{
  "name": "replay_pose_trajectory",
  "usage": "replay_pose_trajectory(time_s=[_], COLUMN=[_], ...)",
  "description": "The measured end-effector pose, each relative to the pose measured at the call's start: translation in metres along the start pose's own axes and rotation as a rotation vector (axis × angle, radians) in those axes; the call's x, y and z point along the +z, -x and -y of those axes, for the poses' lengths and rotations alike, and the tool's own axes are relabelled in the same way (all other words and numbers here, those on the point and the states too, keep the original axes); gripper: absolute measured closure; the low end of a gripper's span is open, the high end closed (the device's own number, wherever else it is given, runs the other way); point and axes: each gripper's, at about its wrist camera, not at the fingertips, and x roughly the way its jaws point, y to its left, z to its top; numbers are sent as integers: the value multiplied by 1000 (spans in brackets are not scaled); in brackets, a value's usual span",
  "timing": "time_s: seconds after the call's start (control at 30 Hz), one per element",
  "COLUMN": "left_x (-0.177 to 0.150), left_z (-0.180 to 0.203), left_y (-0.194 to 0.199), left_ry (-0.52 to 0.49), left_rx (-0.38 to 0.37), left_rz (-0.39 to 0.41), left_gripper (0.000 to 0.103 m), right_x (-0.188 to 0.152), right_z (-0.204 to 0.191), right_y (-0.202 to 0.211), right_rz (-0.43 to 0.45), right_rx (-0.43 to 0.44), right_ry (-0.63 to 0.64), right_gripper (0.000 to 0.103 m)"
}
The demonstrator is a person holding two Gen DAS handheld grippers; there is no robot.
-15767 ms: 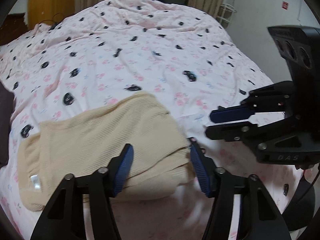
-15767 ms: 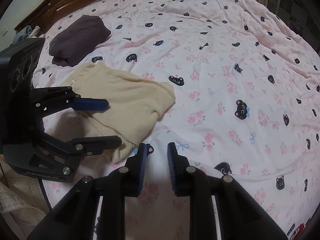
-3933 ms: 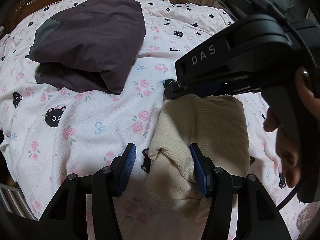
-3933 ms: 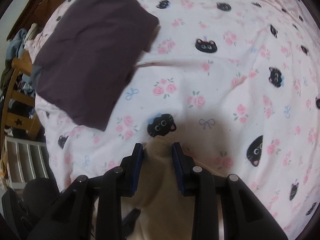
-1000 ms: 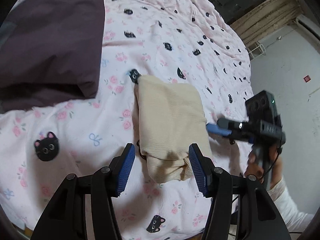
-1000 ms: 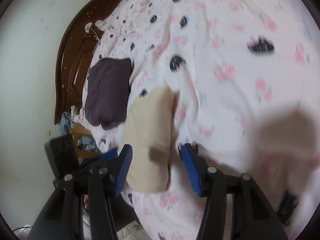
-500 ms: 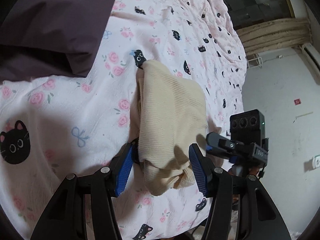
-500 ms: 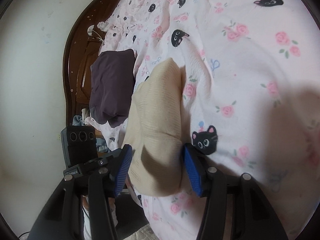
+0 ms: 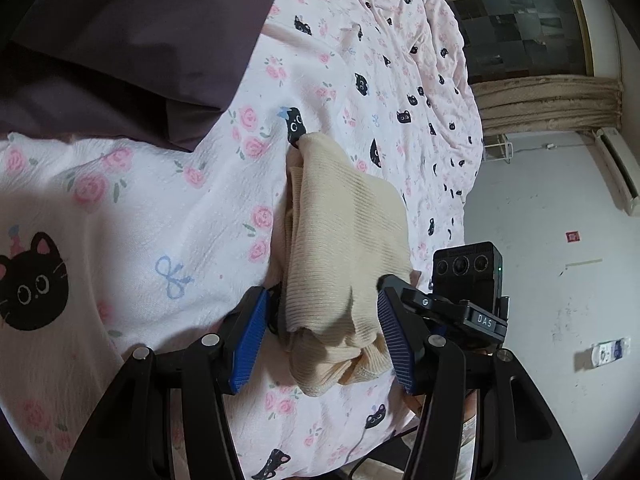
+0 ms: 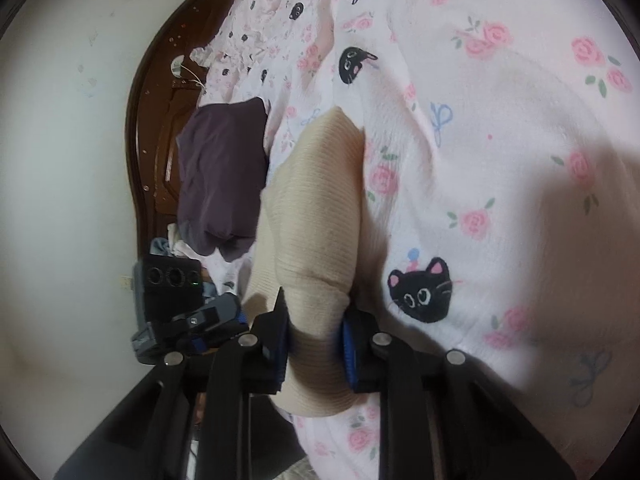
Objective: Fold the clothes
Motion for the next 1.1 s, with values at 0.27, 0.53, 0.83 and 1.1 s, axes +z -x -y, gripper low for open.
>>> replay_pose_trajectory(time_s=[0.27, 0.53, 0.83, 1.1], left_x=[2, -2, -4, -6], left_z=[-9, -16, -15, -14], left_y=[1, -4, -11, -23], left_ry=[73, 121, 154, 146], left_rx=[-91, -138, -158, -130], left_rz=[21, 17, 68, 36], left_gripper=[28, 27, 31, 85], right_x=[8, 13, 13, 12], right_z=[-1, -5, 0, 6], right_y=[5, -2, -3, 4], right_rz=[6, 6, 9, 23], right_rx=[114, 168, 176, 143], right_ry=[-87, -133, -153, -156], right_gripper=[82, 82, 82, 82])
